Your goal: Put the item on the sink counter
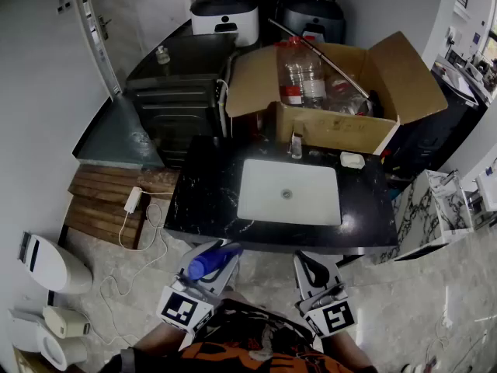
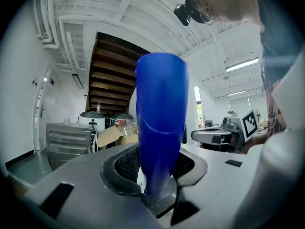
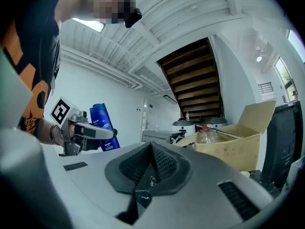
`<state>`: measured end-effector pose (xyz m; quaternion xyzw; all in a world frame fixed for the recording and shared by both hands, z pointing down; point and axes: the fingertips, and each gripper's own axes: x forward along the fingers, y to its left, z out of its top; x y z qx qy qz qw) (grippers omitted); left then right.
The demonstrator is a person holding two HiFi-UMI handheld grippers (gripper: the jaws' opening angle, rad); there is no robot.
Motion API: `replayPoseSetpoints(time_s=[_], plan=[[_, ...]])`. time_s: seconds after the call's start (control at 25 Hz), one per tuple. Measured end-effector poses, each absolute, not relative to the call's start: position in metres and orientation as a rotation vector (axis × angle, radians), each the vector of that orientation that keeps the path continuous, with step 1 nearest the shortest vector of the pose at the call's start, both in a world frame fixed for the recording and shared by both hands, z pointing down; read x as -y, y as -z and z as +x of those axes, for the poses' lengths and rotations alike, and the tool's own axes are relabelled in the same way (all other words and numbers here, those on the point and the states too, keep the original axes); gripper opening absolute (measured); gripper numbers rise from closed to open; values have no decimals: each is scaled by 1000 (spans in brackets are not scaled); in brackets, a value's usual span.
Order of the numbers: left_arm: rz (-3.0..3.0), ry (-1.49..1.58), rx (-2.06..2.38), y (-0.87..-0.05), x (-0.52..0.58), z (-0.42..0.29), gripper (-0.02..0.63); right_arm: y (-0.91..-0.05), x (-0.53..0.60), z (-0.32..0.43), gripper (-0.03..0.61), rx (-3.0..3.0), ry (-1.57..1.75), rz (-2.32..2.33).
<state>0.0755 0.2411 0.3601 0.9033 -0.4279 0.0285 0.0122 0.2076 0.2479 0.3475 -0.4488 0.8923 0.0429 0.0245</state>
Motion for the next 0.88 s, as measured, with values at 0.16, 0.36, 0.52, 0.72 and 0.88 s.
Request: replayPoseSetpoints(time_s=[0.16, 0.36, 0.52, 0.72, 0.88], plan=[[2814, -62, 1349, -360, -227, 71, 166, -354, -233, 206, 14, -2786, -157, -1387], [2797, -97, 1379, -368, -210, 57, 166, -355, -213, 194, 14, -2789, -124, -1366], [2762, -87, 1421, -369, -190, 44, 166, -357, -192, 184, 14, -2801, -70, -1301], [2739, -90, 1458, -368, -160, 28, 167, -356, -161, 167, 14, -2822, -68, -1268], [2737, -110, 1477, -371, -131, 14, 167, -353, -131, 153, 14, -2819, -58, -1255]])
